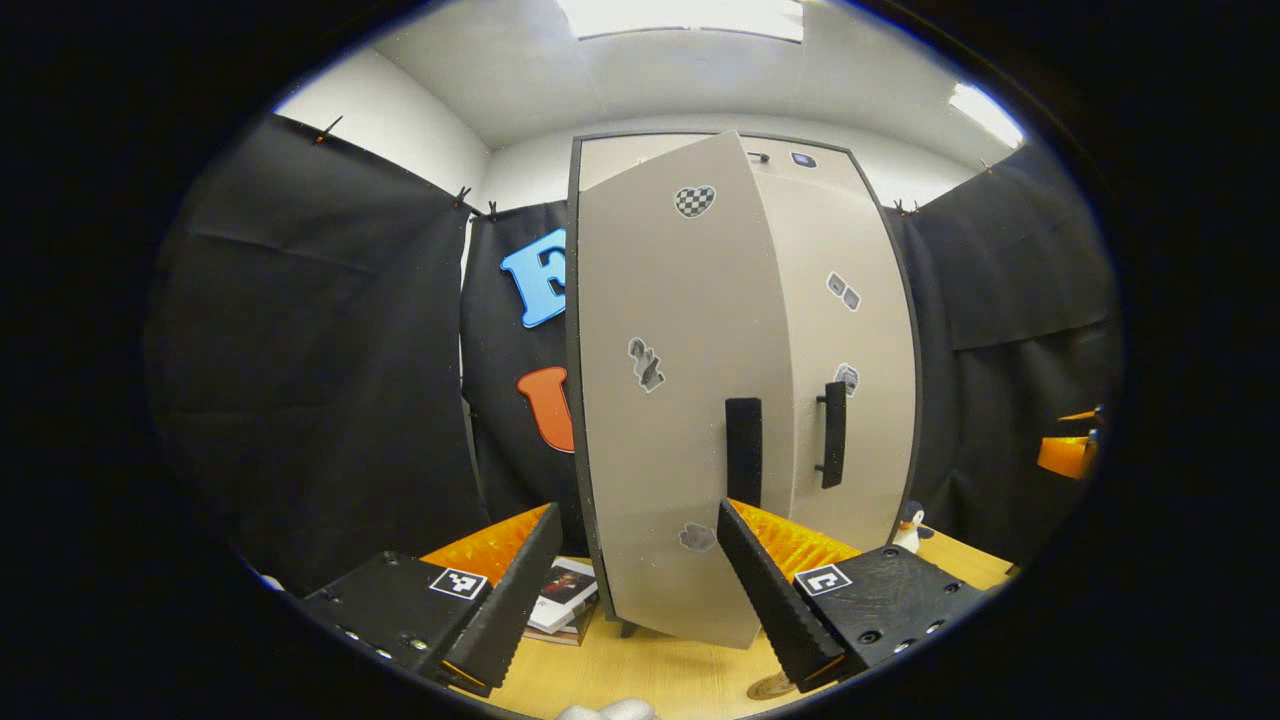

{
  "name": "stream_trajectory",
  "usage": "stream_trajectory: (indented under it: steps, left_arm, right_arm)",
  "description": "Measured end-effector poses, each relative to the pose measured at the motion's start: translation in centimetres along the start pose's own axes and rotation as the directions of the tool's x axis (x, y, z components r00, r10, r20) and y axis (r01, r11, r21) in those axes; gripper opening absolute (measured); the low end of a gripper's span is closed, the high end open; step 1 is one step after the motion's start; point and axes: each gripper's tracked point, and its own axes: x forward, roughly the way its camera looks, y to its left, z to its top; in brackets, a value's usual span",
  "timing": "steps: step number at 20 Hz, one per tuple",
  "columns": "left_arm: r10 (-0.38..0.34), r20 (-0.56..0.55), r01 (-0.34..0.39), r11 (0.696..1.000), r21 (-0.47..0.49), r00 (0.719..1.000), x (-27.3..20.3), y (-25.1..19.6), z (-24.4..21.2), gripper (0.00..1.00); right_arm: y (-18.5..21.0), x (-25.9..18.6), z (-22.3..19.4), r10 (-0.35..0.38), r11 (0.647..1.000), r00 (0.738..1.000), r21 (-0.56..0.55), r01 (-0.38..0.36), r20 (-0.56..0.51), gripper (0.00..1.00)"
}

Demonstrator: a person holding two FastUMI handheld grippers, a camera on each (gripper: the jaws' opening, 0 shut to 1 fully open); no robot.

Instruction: Grasp the bottle in the cabinet with the left hand and place it on the coaster, then close the right door with the right hand and the left door with the left hand.

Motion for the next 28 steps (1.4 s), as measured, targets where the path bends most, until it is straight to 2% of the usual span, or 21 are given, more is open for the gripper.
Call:
stream_trajectory:
  steps: [4, 7, 14, 28]
  left_arm:
    - [0.001, -0.027, -0.002, 1.000, -0.024, 1.000, -2.6, 0.0, -1.4, 0.96]
    - [0.005, -0.036, -0.005, 1.000, 0.000, 0.999, -3.1, 0.4, -2.1, 0.96]
    - [0.004, -0.047, -0.006, 0.999, -0.040, 0.999, -3.6, 1.1, -2.6, 0.96]
    - [0.001, -0.013, -0.002, 0.999, -0.037, 1.000, -3.3, 1.9, -1.5, 0.96]
  right_arm:
    - [0.7, -0.2, -0.1, -0.003, 1.000, 1.000, 0.005, 0.003, -0.002, 0.98]
    - [1.5, -0.4, -0.5, -0.005, 1.000, 1.000, -0.006, 0.005, -0.007, 0.98]
    - [3.4, -0.9, -0.1, 0.009, 1.000, 1.000, -0.027, -0.009, 0.001, 1.00]
    - [4.0, -0.5, 1.0, 0.001, 1.000, 1.000, -0.023, -0.001, 0.024, 1.00]
